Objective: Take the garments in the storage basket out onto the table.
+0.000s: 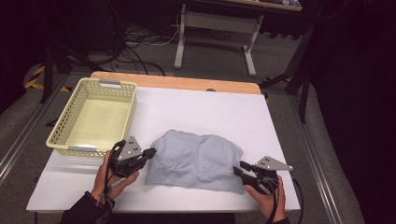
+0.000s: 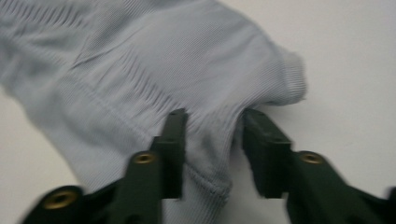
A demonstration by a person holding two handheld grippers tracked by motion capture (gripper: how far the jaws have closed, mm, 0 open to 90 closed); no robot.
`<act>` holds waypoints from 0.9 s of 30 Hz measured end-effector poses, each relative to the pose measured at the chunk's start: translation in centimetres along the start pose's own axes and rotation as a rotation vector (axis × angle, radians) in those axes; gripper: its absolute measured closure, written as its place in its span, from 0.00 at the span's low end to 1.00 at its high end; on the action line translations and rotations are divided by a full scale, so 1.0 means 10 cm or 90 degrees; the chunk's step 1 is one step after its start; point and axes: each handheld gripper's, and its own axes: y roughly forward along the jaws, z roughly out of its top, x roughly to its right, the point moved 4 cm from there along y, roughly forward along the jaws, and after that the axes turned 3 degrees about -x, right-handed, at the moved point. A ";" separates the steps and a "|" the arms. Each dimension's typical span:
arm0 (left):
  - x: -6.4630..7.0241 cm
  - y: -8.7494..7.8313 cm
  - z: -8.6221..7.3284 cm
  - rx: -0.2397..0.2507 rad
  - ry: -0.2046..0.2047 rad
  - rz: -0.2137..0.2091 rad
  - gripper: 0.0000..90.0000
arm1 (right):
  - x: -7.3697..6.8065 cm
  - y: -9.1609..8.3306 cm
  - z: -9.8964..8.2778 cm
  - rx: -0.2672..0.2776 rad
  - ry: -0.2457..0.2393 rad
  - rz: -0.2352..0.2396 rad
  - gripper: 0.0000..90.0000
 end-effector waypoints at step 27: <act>0.01 0.08 -0.12 -0.033 0.042 -0.015 0.97 | 0.20 0.29 0.29 -0.013 -0.027 0.006 0.83</act>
